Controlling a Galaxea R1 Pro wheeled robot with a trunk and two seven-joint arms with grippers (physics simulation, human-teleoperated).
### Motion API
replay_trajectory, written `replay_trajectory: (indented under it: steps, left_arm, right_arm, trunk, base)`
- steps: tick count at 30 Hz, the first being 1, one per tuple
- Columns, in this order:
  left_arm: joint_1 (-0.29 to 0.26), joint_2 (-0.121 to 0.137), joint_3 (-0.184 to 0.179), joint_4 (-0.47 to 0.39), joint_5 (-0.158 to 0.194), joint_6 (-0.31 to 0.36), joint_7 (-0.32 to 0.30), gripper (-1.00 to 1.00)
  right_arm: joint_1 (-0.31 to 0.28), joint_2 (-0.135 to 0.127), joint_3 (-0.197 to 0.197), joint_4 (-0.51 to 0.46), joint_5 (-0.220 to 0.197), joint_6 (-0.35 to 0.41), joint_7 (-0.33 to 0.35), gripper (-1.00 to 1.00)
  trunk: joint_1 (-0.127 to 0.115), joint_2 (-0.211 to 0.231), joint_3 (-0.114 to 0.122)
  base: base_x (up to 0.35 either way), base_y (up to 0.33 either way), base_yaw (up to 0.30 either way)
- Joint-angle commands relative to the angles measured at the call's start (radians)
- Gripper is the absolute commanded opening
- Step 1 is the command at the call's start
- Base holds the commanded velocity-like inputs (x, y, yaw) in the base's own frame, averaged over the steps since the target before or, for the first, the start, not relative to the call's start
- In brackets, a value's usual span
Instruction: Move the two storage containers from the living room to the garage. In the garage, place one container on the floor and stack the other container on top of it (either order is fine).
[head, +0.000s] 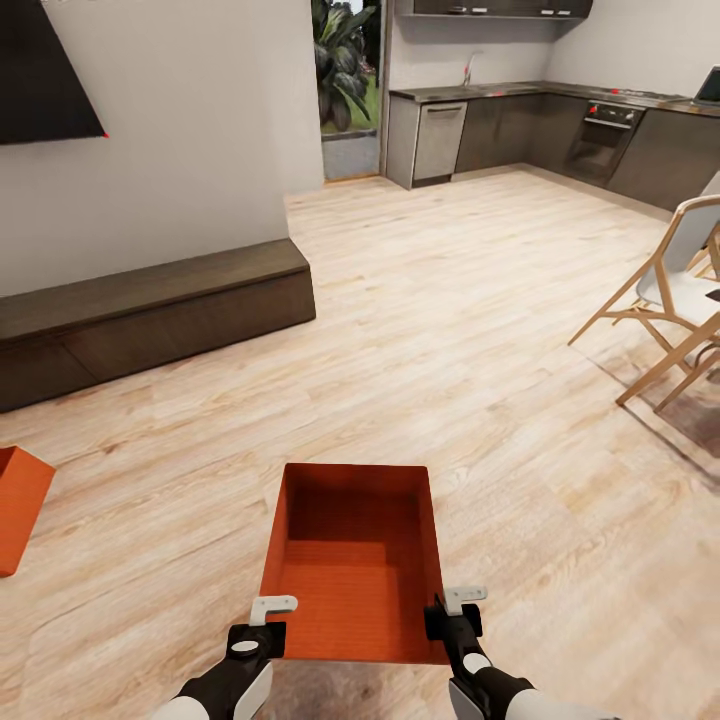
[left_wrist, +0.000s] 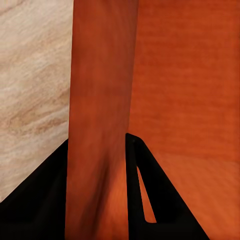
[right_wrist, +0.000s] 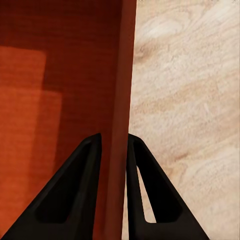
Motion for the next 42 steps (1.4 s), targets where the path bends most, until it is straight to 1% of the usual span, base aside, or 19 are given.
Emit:
replay_trajectory:
  steps: [1,27,31,34,42]
  left_arm:
    - [0.000,0.001,0.000,0.004,0.016,0.001,0.012,-1.00]
    - [0.000,0.001,-0.001,0.003,0.015,0.000,0.012,-1.00]
    - [0.000,0.000,-0.001,0.002,0.015,-0.001,0.012,-1.00]
    - [0.000,0.001,-0.001,0.002,0.015,-0.001,0.012,-1.00]
    - [0.000,0.001,0.000,0.001,0.015,-0.001,0.012,-1.00]
  right_arm:
    - [-0.001,0.000,-0.020,-0.002,-0.007,-0.019,-0.004,-1.00]
    - [-0.001,0.000,-0.020,-0.002,-0.008,-0.018,-0.004,-1.00]
    - [-0.001,0.001,-0.020,-0.002,-0.007,-0.019,-0.004,-1.00]
    - [-0.001,0.001,-0.019,-0.002,-0.006,-0.019,-0.004,-1.00]
    - [-0.001,0.006,-0.019,-0.002,-0.011,-0.022,-0.016,-1.00]
  trunk:
    - [-0.004,0.007,0.003]
    - [-0.104,0.189,0.084]
    - [-0.104,0.189,0.084]
    - [-0.115,0.210,0.094]
    - [-0.115,0.210,0.094]
  base:
    - [0.000,0.000,0.000]
    - [0.000,0.000,0.000]
    - [0.000,0.000,0.000]
    - [0.000,0.000,0.000]
    - [0.000,0.000,0.000]
